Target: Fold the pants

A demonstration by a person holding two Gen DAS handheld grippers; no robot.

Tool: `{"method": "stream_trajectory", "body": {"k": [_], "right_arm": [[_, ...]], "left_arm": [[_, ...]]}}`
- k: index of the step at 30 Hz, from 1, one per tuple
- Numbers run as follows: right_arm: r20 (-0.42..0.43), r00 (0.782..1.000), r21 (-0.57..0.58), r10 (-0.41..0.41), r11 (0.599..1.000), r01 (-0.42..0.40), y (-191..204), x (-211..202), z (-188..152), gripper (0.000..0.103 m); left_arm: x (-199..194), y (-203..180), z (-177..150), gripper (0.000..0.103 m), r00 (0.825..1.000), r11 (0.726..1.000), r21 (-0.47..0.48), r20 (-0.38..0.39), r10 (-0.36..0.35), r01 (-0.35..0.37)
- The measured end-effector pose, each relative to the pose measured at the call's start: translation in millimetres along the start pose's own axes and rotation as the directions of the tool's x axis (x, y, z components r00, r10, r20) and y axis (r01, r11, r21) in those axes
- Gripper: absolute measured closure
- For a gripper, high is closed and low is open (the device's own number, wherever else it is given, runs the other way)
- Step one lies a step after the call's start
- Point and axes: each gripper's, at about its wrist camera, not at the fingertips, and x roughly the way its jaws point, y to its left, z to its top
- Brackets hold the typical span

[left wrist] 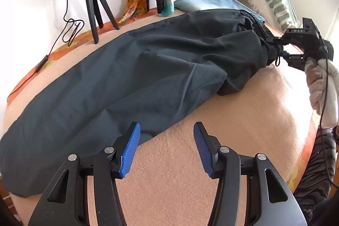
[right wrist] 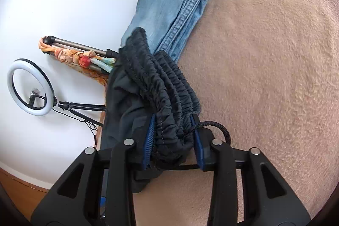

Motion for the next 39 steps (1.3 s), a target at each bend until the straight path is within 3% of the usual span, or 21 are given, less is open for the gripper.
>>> {"method": "stream_trajectory", "body": {"k": [9, 14, 18, 20, 22, 24, 26, 28, 30, 32, 36, 39], "right_arm": [[0.006, 0.998, -0.182, 0.055, 0.982, -0.053, 70, -57, 23, 0.084], [0.008, 0.994, -0.235, 0.108, 0.967, -0.103, 101, -106, 32, 0.085], [0.064, 0.997, -0.245, 0.050, 0.969, -0.033, 86, -113, 47, 0.086], [0.085, 0.996, -0.278, -0.035, 0.959, 0.058, 75, -93, 52, 0.086], [0.038, 0.995, -0.295, -0.095, 0.950, 0.102, 57, -66, 55, 0.086], [-0.021, 0.989, -0.277, -0.146, 0.951, 0.134, 42, -48, 53, 0.078], [-0.018, 0.982, -0.312, -0.190, 0.934, 0.175, 38, -47, 47, 0.078], [0.002, 0.978, -0.365, -0.211, 0.910, 0.197, 42, -59, 37, 0.069], [0.013, 0.980, -0.388, -0.200, 0.902, 0.189, 46, -77, 21, 0.052], [-0.004, 0.985, -0.416, -0.173, 0.896, 0.155, 52, -93, 0, 0.047], [-0.140, 0.983, -0.492, -0.120, 0.870, 0.036, 66, -105, -57, 0.047], [-0.266, 0.960, -0.532, -0.086, 0.844, -0.072, 76, -92, -99, 0.047]], "left_arm": [[-10, 23, -10, 0.052, 1.000, 1.000, -0.016, 0.009, 0.007, -0.007], [-34, 28, -15, 0.052, 0.998, 0.999, -0.010, 0.036, -0.047, 0.048], [-30, 37, -14, 0.052, 0.999, 0.999, -0.030, 0.022, -0.037, 0.037], [-23, 42, -14, 0.052, 0.999, 0.997, -0.061, 0.010, -0.036, 0.037], [-17, 46, -14, 0.052, 0.999, 0.995, -0.089, 0.001, -0.042, 0.042], [-15, 49, -15, 0.052, 0.999, 0.995, -0.095, -0.004, -0.033, 0.032], [-15, 51, -17, 0.052, 1.000, 0.995, -0.094, -0.007, -0.027, 0.026], [-18, 54, -19, 0.052, 1.000, 0.996, -0.091, -0.005, -0.020, 0.019], [-22, 58, -21, 0.052, 1.000, 0.995, -0.095, -0.001, -0.018, 0.018], [-27, 61, -23, 0.052, 1.000, 0.995, -0.100, 0.006, -0.015, 0.015], [-32, 58, -28, 0.052, 1.000, 0.997, -0.073, 0.000, -0.019, 0.019], [-33, 48, -35, 0.052, 0.999, 0.998, -0.041, -0.012, -0.046, 0.046]]}}
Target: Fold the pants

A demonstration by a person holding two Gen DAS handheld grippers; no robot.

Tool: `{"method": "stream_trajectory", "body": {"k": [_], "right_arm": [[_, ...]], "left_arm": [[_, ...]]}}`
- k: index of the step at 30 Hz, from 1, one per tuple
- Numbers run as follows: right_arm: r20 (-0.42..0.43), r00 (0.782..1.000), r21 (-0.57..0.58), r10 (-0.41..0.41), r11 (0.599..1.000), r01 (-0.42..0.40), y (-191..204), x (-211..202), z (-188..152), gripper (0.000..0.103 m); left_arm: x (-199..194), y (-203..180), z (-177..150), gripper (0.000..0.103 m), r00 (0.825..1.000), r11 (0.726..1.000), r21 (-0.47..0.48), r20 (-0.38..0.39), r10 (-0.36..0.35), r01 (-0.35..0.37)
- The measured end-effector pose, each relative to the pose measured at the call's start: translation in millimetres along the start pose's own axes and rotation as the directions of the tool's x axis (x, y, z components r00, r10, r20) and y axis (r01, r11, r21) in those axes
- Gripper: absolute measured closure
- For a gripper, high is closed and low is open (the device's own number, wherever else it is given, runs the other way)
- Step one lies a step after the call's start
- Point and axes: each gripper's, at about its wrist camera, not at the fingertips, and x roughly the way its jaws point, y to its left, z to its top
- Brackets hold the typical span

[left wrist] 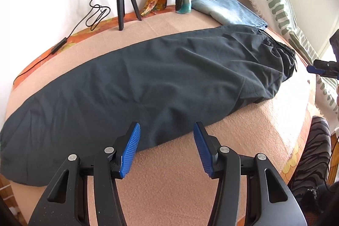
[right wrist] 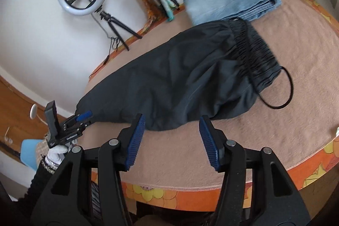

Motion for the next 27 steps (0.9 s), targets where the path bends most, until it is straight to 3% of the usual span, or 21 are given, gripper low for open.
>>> {"method": "stream_trajectory", "body": {"k": [3, 8, 13, 19, 20, 21, 23, 24, 27], "right_arm": [[-0.089, 0.995, -0.047, 0.036, 0.998, -0.040, 21, 39, -12, 0.047], [-0.163, 0.980, 0.050, 0.111, 0.993, -0.105, 27, 105, -17, 0.047], [-0.134, 0.986, 0.079, 0.100, 0.993, -0.090, 36, 143, -21, 0.046], [-0.041, 0.994, 0.071, 0.097, 0.993, -0.094, 54, 165, -9, 0.044], [-0.043, 0.992, 0.081, 0.118, 0.990, -0.115, 56, 169, -6, 0.051], [-0.054, 0.987, 0.093, 0.149, 0.985, -0.143, 59, 172, -3, 0.068], [-0.081, 0.982, 0.114, 0.171, 0.980, -0.161, 63, 173, 4, 0.084], [-0.086, 0.978, 0.129, 0.191, 0.975, -0.179, 63, 172, 7, 0.090], [-0.089, 0.964, 0.176, 0.251, 0.956, -0.233, 60, 159, 20, 0.093]], "left_arm": [[3, -10, -4, 0.052, 1.000, 0.999, 0.033, -0.014, -0.014, 0.015], [9, -16, -8, 0.052, 0.999, 0.998, 0.020, -0.014, -0.051, 0.051], [15, -17, -9, 0.052, 0.997, 0.997, 0.005, -0.012, -0.078, 0.078], [15, -27, -11, 0.052, 0.997, 0.997, 0.031, 0.002, -0.077, 0.077], [14, -30, -11, 0.052, 0.998, 0.997, 0.041, 0.008, -0.068, 0.068], [14, -32, -11, 0.052, 0.998, 0.997, 0.051, 0.016, -0.056, 0.055], [12, -38, -11, 0.052, 0.999, 0.997, 0.075, 0.035, -0.037, 0.034], [12, -41, -10, 0.052, 0.999, 0.996, 0.087, 0.043, -0.033, 0.029], [19, -48, -2, 0.052, 0.999, 0.991, 0.135, 0.046, 0.004, -0.010]]}}
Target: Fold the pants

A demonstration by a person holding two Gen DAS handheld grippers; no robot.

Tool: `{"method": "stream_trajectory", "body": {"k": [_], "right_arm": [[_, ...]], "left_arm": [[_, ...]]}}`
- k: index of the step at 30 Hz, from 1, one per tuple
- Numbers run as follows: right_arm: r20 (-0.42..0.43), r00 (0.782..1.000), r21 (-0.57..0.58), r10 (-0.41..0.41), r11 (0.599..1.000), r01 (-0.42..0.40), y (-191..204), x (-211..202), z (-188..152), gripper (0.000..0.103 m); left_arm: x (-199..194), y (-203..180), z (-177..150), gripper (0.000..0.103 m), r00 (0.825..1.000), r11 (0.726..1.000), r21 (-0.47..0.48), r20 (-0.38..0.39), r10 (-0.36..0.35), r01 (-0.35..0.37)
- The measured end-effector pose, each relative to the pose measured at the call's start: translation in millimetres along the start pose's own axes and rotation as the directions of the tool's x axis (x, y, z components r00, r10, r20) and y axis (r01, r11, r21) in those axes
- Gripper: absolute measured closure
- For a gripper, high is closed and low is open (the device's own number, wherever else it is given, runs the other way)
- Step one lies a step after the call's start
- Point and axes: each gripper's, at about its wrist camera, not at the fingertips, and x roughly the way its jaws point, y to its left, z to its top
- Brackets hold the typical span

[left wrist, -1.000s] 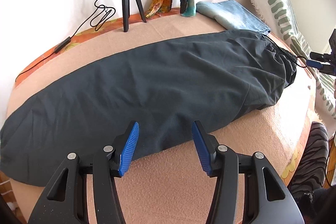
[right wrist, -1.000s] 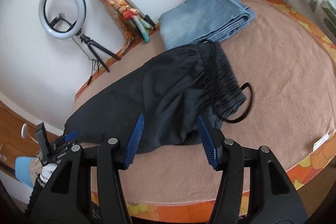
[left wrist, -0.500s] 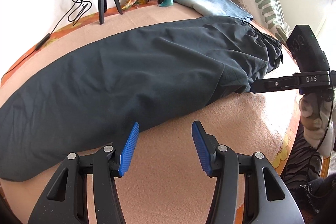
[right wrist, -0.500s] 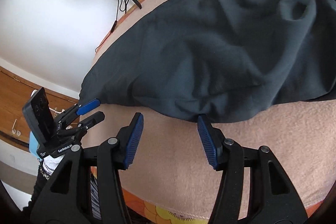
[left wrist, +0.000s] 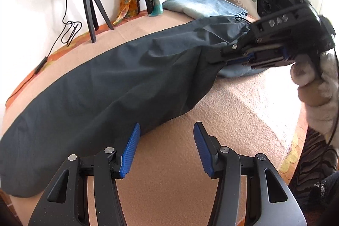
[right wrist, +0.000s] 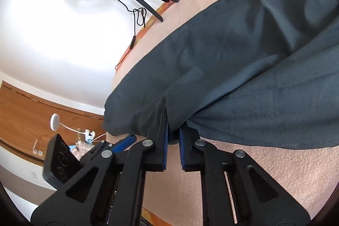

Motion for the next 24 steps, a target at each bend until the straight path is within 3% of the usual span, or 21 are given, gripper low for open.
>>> {"method": "stream_trajectory", "body": {"k": [2, 6, 10, 15, 20, 24], "right_arm": [[0.023, 1.000, -0.029, -0.017, 0.999, 0.017, 7, -15, 10, 0.093], [0.100, 0.984, -0.106, -0.149, 0.981, 0.160, 14, -43, 27, 0.093], [0.072, 0.991, -0.140, -0.117, 0.982, 0.126, 16, -55, 17, 0.091], [-0.091, 0.994, -0.223, -0.053, 0.974, 0.031, 25, -28, -27, 0.059], [-0.137, 0.979, -0.267, -0.150, 0.957, 0.110, 17, 19, -38, 0.058], [-0.061, 0.973, -0.277, -0.224, 0.940, 0.199, 12, 37, -23, 0.056]], "left_arm": [[9, 2, 7, 0.052, 1.000, 1.000, 0.009, -0.011, 0.023, -0.023], [26, 20, 20, 0.052, 1.000, 0.999, -0.039, -0.028, 0.003, -0.004], [39, 39, 27, 0.052, 0.998, 0.994, -0.101, -0.046, -0.045, 0.041], [57, 47, 30, 0.052, 0.996, 0.996, -0.090, -0.083, -0.031, 0.024], [64, 58, 32, 0.052, 0.994, 0.991, -0.122, -0.089, -0.068, 0.057], [66, 70, 34, 0.052, 0.992, 0.984, -0.163, -0.093, -0.088, 0.072]]}}
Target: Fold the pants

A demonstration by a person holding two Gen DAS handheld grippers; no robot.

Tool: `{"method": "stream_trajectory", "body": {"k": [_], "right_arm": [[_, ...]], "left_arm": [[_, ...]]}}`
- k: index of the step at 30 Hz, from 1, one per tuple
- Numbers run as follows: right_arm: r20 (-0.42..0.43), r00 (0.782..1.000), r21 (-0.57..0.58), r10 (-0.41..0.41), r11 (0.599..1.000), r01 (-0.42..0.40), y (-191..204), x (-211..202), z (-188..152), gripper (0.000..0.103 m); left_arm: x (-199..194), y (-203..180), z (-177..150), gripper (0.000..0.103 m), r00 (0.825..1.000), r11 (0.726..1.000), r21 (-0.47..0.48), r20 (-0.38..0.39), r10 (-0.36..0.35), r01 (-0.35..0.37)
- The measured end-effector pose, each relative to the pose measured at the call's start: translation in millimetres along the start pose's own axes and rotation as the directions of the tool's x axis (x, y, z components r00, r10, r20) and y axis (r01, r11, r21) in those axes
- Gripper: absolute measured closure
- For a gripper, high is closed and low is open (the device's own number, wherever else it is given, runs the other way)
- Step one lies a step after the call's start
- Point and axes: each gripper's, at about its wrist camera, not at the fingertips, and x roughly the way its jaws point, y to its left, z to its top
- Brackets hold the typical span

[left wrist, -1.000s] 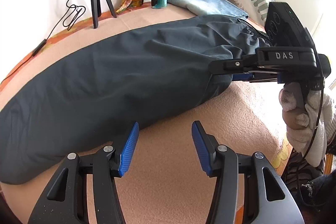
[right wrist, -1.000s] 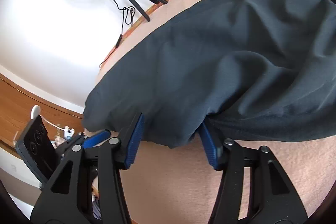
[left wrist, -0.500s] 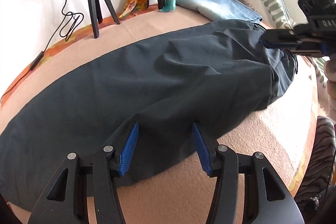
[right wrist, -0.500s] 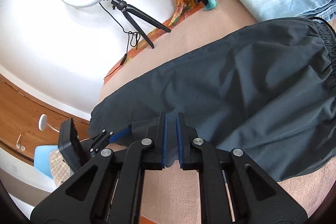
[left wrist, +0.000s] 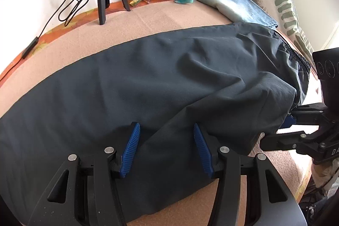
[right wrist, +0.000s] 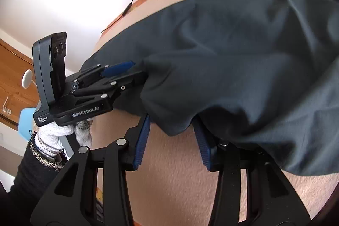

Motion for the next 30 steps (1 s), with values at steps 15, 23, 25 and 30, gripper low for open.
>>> {"method": "stream_trajectory", "body": {"k": [15, 23, 25, 30], "right_arm": [[0.085, 0.821, 0.503, 0.564, 0.687, -0.524, -26, -23, -8, 0.095], [-0.053, 0.947, 0.489, 0.316, 0.835, -0.252, -34, -4, -37, 0.092], [-0.023, 0.959, 0.440, 0.281, 0.865, -0.243, -36, -10, -37, 0.091], [0.005, 0.977, 0.180, 0.212, 0.961, -0.209, -1, -25, -41, 0.049]], "left_arm": [[-84, 26, -10, 0.052, 0.988, 0.998, -0.038, 0.141, 0.059, -0.055], [-68, -5, -18, 0.052, 0.995, 1.000, 0.024, 0.099, 0.011, -0.014], [-66, -12, -22, 0.052, 0.996, 0.999, 0.040, 0.091, 0.009, -0.012], [-75, -6, -33, 0.052, 0.996, 0.999, 0.037, 0.089, 0.025, -0.028]]}}
